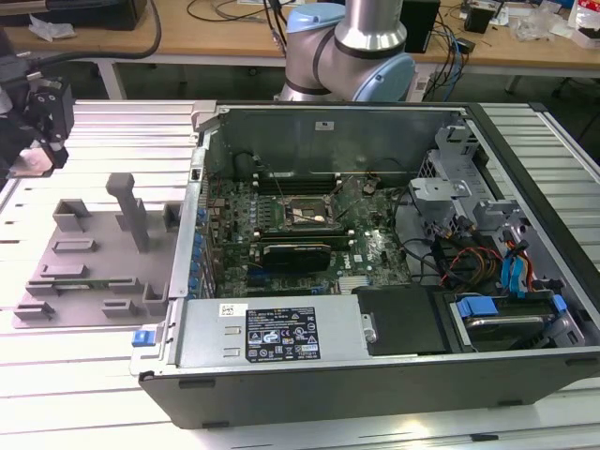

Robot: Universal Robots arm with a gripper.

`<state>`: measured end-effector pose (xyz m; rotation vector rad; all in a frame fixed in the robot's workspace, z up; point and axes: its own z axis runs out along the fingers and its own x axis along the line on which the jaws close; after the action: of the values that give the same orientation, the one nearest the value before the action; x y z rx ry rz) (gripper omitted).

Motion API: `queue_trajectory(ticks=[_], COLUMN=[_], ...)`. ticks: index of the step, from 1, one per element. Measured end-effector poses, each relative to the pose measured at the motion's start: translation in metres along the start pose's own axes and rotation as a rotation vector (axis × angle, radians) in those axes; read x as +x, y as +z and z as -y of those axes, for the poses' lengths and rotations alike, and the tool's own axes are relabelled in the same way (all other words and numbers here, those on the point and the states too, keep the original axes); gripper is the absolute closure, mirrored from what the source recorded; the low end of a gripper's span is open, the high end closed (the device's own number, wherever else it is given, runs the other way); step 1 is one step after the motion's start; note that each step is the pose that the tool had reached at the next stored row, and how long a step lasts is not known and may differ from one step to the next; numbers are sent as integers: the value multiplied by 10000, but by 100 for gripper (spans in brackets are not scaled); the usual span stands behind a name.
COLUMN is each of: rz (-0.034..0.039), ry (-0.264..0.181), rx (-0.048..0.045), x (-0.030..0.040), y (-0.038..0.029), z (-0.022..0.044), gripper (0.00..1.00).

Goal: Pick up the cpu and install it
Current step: 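Pick up the cpu and move it towards the insertion slot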

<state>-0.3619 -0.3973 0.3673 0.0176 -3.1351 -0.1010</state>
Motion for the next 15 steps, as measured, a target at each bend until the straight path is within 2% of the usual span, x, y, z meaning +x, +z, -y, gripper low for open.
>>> queue_trajectory(ticks=[2,4,8,12,15], rz=[0,-1,0,-1,-1], ry=[0,0,0,0,0], rx=[1,1,1,1,0], x=[-27,-88,-147,-269,-313], y=[-1,-1,-1,-3,-3], z=[0,1,2,3,3], gripper=[45,45,45,45,45])
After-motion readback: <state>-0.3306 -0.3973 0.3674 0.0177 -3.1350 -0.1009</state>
